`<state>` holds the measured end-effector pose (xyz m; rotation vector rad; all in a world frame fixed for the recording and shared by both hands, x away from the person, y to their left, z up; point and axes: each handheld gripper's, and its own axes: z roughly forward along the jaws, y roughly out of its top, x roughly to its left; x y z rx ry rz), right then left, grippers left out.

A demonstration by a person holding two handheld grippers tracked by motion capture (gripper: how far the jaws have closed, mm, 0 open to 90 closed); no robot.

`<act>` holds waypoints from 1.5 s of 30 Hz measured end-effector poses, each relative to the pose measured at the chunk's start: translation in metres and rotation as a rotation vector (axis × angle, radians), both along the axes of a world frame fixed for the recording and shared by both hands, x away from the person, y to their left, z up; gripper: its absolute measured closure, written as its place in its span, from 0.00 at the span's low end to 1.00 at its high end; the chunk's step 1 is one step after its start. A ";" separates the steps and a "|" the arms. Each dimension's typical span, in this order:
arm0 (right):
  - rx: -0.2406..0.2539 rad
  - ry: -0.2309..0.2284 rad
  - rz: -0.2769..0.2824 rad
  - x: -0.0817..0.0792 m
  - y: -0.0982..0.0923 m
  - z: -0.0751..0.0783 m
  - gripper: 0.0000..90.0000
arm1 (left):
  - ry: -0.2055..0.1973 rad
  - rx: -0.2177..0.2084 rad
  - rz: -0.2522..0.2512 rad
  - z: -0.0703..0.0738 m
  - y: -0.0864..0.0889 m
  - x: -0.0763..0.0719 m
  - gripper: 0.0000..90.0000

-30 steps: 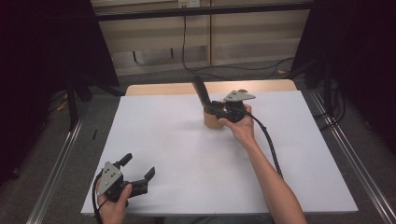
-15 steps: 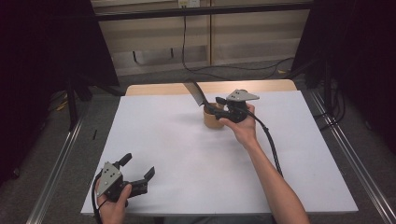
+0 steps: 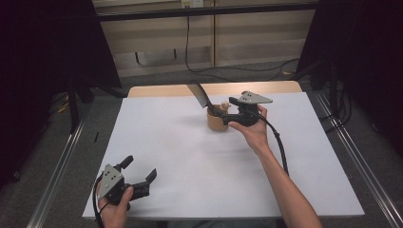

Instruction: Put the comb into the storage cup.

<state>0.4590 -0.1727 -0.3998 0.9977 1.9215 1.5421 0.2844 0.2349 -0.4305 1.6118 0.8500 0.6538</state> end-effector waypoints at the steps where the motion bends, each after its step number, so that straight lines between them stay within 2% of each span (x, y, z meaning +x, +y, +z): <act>1: 0.000 0.000 -0.004 -0.001 -0.001 0.000 0.19 | 0.000 0.002 0.002 0.000 0.000 0.000 0.05; 4: 0.011 0.012 -0.027 -0.003 -0.003 0.001 0.10 | 0.008 -0.003 0.011 0.000 0.000 0.001 0.05; 12: 0.038 0.036 -0.062 -0.008 -0.013 -0.001 0.03 | 0.017 -0.004 0.035 -0.001 0.001 0.002 0.05; 18: 0.031 0.032 -0.096 -0.013 -0.016 -0.002 0.01 | 0.013 -0.010 0.028 -0.001 0.002 0.002 0.05; 24: 0.047 0.043 -0.117 -0.018 -0.019 -0.002 0.01 | 0.005 -0.022 0.029 0.001 0.004 0.001 0.05; 26: 0.056 0.036 -0.115 -0.021 -0.019 -0.002 0.02 | 0.008 -0.022 0.024 0.001 0.004 0.002 0.05; 29: 0.045 0.014 -0.145 -0.026 -0.020 -0.001 0.00 | 0.006 -0.024 0.021 0.001 0.003 0.001 0.05; 34: 0.052 0.016 -0.149 -0.034 -0.025 0.001 0.01 | 0.004 -0.023 0.029 0.001 0.004 0.000 0.05; 42: 0.027 0.005 -0.178 -0.046 -0.032 0.002 0.01 | 0.006 -0.014 0.028 0.001 0.003 -0.001 0.05; 45: 0.014 -0.015 -0.184 -0.050 -0.035 0.003 0.01 | 0.008 -0.011 0.027 0.000 0.003 -0.001 0.05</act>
